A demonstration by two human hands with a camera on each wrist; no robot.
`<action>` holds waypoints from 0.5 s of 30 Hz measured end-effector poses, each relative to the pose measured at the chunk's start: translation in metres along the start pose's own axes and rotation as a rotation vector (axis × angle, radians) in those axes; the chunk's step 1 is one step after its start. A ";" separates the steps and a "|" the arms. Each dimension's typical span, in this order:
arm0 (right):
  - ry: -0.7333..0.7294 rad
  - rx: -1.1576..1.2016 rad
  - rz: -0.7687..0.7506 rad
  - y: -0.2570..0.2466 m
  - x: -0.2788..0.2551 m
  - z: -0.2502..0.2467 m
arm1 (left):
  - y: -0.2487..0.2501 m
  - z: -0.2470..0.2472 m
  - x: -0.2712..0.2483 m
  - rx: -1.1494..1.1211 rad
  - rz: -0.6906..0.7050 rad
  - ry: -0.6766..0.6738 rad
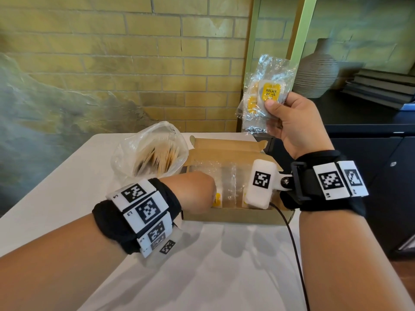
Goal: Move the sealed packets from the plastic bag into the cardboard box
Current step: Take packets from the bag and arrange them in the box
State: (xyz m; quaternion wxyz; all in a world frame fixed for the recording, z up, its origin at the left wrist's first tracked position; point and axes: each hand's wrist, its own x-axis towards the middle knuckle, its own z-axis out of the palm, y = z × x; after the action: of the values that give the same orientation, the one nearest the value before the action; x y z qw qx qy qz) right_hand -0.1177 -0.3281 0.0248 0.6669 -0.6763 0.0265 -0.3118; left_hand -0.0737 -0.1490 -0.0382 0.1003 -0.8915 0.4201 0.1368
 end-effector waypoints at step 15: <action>-0.036 -0.032 -0.009 0.000 -0.001 0.000 | 0.004 -0.003 -0.005 -0.165 -0.139 -0.017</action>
State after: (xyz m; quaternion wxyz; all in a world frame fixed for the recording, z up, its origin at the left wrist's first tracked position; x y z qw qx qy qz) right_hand -0.1185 -0.3275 0.0246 0.6548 -0.6925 0.0167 -0.3023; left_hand -0.0796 -0.1488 -0.0344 0.0395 -0.9226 0.3435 0.1709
